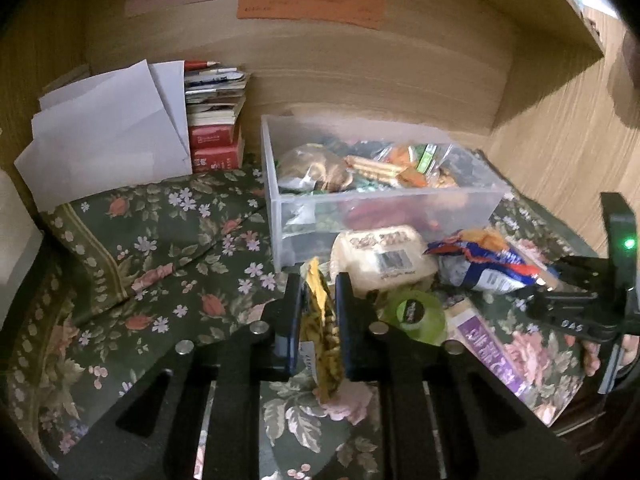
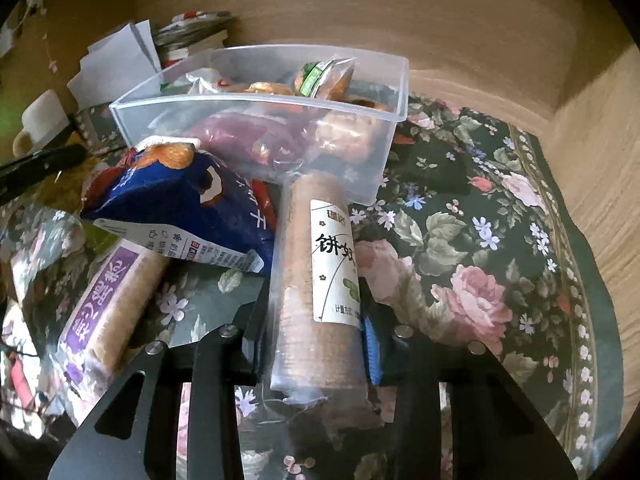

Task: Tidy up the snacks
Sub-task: 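Grasp the yellow snack bag with the left tool while the right tool grasps the cracker roll, then carry the yellow bag and cracker roll over the clear box and open both tools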

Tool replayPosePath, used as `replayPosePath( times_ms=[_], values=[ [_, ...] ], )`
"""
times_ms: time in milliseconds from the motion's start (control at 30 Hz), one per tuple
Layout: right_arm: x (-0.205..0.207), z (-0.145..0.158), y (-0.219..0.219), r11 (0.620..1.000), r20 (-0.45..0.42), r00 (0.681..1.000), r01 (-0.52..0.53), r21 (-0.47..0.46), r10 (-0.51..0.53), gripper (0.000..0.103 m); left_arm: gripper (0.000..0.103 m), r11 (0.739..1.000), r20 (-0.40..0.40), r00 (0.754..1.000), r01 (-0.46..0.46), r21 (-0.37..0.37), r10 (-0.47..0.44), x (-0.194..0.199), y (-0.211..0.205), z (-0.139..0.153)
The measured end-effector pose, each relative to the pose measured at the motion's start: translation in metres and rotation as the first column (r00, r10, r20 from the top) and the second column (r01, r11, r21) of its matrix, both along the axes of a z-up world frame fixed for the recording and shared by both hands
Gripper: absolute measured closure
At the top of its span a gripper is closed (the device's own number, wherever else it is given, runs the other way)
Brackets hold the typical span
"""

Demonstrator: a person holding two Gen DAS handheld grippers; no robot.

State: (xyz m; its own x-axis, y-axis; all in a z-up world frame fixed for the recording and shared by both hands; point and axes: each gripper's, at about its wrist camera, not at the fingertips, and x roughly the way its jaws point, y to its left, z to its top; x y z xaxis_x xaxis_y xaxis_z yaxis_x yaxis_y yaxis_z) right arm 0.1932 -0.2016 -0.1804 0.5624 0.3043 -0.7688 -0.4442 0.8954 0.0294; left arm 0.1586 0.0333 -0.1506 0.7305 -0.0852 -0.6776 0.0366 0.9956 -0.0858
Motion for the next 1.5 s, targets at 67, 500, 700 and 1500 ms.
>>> replayPosePath(
  times_ms=[67,500,700,1500],
  values=[
    [-0.005,0.001,-0.001,1.0,0.013,1.0,0.007,0.003,-0.007,0.071,0.085,1.0,-0.031,0.999,-0.016,0.001,0.016,0.003,0.003,-0.007],
    [-0.029,0.027,-0.025,0.995,0.096,0.992,0.072,0.073,-0.079,0.071,0.084,0.999,-0.036,0.999,-0.005,-0.032,0.004,-0.001,0.008,-0.014],
    [-0.028,0.049,-0.03,0.991,0.149,0.985,0.077,0.108,-0.093,0.071,0.09,1.0,0.013,1.0,0.012,-0.015,-0.011,-0.013,-0.002,0.01],
    [0.039,0.104,0.003,0.986,0.306,0.95,0.014,0.163,-0.064,0.071,0.09,1.0,0.21,0.978,-0.008,-0.017,0.011,0.051,-0.002,0.083]
  ],
)
